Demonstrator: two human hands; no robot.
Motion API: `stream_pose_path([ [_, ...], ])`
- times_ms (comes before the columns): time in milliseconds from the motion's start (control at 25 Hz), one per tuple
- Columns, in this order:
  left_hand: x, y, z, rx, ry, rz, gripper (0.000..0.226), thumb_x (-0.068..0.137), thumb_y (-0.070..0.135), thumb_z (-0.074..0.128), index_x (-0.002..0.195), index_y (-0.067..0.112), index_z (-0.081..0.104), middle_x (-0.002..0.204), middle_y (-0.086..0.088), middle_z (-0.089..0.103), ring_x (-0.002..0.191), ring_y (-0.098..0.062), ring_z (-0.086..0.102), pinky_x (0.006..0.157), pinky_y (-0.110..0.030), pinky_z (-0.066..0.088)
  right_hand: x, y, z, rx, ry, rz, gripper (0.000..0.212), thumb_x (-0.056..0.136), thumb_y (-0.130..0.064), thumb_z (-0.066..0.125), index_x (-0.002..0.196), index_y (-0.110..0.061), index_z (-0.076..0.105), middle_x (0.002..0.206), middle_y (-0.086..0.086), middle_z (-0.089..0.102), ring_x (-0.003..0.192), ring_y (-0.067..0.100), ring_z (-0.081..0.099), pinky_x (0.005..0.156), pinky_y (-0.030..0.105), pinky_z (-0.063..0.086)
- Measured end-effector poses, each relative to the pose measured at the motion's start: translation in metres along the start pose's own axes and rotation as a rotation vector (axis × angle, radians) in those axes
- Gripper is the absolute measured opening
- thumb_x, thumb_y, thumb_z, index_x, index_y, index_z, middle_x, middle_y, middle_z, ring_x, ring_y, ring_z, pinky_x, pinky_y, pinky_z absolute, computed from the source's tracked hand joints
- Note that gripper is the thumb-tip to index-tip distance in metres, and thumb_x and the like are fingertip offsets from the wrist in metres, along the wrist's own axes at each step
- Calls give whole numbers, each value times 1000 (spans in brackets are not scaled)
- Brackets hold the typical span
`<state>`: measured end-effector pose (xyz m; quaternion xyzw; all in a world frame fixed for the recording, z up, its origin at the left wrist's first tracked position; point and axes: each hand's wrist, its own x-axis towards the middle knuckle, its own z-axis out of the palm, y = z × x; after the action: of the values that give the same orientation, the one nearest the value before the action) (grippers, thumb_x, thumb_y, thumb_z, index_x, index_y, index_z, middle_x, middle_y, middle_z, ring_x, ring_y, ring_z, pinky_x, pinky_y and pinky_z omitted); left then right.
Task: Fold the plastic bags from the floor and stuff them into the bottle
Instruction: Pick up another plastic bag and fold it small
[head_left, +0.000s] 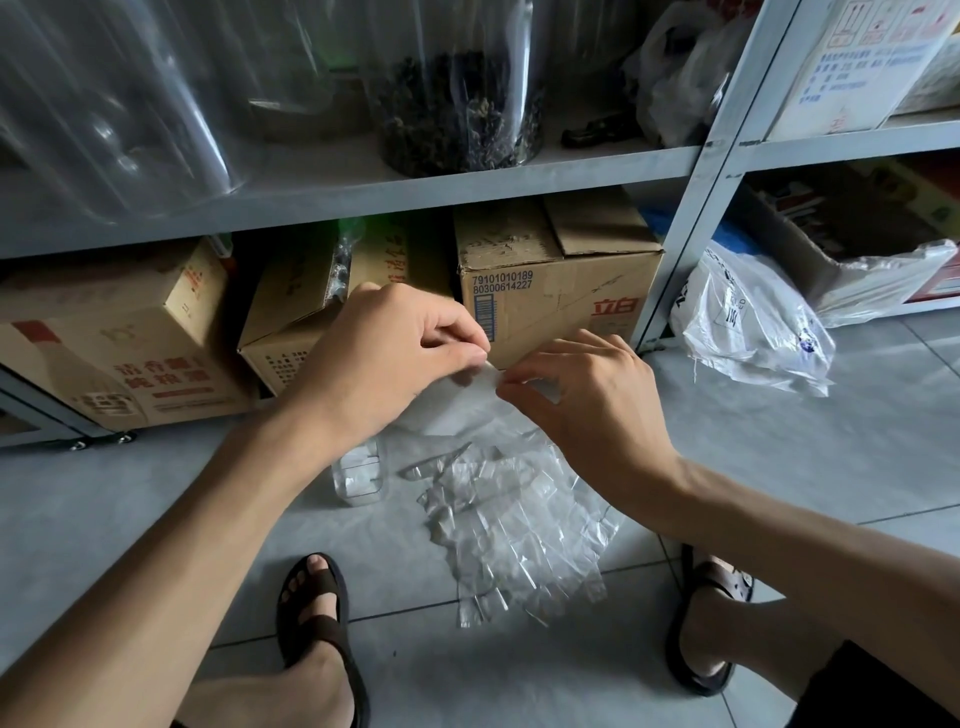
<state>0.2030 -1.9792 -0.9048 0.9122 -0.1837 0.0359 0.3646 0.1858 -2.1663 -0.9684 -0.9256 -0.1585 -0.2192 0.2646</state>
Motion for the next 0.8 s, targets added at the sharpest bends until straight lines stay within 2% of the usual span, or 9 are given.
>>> stream_pose_path([
  [120,1,-2,-4,18,122,71,6,88,20,75,82,21,78,71,14,72,69,-3,69,70,-25,56,-1,3,1,41,-14,32,9,80,-37,72,78,-30,77,80,-14,73,78,12,61,70,28,40],
  [200,3,-4,-7,23,152,118,7,88,30,74,88,23,77,83,13,72,79,-7,68,73,-31,54,-1,5,0,92,-21,54,6,80,-33,76,79,-28,77,80,-14,72,79,13,62,71,30,44],
  [280,3,-5,-7,23,64,158,23,82,40,78,100,26,76,104,13,71,97,-9,66,87,-34,54,0,7,-1,127,-16,57,4,79,-31,78,80,-27,78,80,-13,73,79,13,62,72,35,50],
  [360,2,-5,-3,56,-32,193,31,76,39,81,104,26,76,115,14,69,108,-6,64,98,-34,50,1,9,-1,165,-16,43,4,80,-30,79,82,-26,78,81,-13,72,80,13,63,72,38,53],
  [440,1,-6,1,77,-46,208,25,75,31,83,99,25,79,107,14,73,102,-3,67,94,-32,53,1,10,-1,207,-23,37,6,81,-31,78,83,-26,78,82,-12,73,81,14,64,72,41,53],
  [560,0,-6,1,85,11,172,9,79,26,82,88,26,80,84,17,75,83,3,67,75,-12,51,0,10,-2,238,-26,47,9,81,-33,75,83,-26,79,81,-12,73,81,13,63,72,40,53],
  [640,0,-4,0,82,40,160,5,79,24,82,84,26,81,76,20,72,80,4,67,68,-9,49,0,10,-4,251,-35,56,7,82,-31,76,83,-25,79,81,-12,72,80,11,61,71,39,52],
  [800,0,-2,1,75,35,142,2,82,23,80,83,25,81,72,23,69,80,5,66,66,-5,45,0,10,-6,256,-53,73,4,82,-30,77,83,-26,78,81,-13,71,81,8,60,71,37,52],
])
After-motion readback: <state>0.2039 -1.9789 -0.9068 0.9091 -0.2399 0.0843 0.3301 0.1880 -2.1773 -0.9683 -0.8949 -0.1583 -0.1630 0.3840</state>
